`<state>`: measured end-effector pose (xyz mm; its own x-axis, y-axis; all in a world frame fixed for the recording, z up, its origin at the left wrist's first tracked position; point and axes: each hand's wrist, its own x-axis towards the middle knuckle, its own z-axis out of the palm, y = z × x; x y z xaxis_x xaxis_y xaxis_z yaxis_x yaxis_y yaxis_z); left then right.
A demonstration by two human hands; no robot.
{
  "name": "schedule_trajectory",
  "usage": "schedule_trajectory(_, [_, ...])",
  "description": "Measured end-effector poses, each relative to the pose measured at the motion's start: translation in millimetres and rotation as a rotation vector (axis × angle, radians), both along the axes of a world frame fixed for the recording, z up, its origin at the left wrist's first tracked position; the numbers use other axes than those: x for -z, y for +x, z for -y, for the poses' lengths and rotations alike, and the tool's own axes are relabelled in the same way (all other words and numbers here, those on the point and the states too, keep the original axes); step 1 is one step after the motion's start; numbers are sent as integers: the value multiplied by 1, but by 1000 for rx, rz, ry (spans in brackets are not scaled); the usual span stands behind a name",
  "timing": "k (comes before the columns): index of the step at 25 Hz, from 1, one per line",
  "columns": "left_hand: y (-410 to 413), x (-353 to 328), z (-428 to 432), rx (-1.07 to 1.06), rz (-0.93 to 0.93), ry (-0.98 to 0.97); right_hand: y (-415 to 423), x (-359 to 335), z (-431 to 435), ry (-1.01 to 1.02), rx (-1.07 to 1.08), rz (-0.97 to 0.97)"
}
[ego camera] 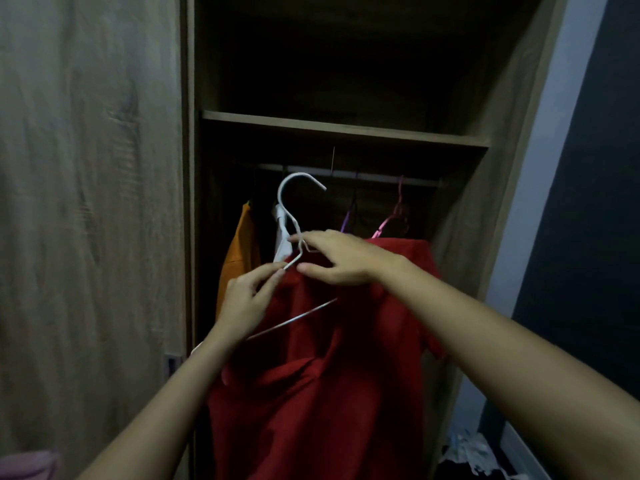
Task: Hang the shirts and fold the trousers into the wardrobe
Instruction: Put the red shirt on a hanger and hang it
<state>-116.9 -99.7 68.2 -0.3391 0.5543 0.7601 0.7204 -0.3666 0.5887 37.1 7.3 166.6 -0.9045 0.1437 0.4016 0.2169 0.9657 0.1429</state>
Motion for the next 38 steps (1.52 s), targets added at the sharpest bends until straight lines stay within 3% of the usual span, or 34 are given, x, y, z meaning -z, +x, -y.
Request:
schedule_trajectory(2, [0,-7,-1,8,64,75,3,0,-4,468,57,-202])
schedule_trajectory(3, [2,-11,-2,10,95,102,5,-1,-8,599,86,-257])
schedule_trajectory(6, [17,-14,-6,-165,24,177,8,-12,-19,762,100,-332])
schedule_trajectory(8, [34,7,-11,-433,-159,259,11,-17,-22,791,83,-307])
schedule_trajectory(10, [56,48,-13,-466,-324,263,17,-22,-24,789,90,-303])
schedule_trajectory(12, [63,94,-21,-442,-456,-2,28,-28,-24,756,119,-316])
schedule_trajectory(13, [57,109,-25,-392,-428,-191,35,-31,-24,736,130,-328])
schedule_trajectory(15, [33,109,-28,-78,-146,-478,53,-36,-30,721,134,-355])
schedule_trajectory(16, [18,98,-26,87,-6,-509,62,-34,-35,726,136,-354])
schedule_trajectory(18, [-11,71,-24,148,159,-574,80,-22,-44,743,144,-312])
schedule_trajectory(24, [-48,-2,-23,-103,135,-763,108,23,-61,740,243,-304])
schedule_trajectory(27, [-21,-33,-24,-467,-67,-607,87,37,-56,726,345,-381])
schedule_trajectory(29, [-12,-47,-25,-576,-173,-547,83,35,-51,686,406,-422])
schedule_trajectory(34, [-54,-41,-7,-338,-348,-857,116,17,-56,631,460,-582])
schedule_trajectory(38, [-56,-32,-3,-224,-249,-877,111,25,-60,895,467,-481])
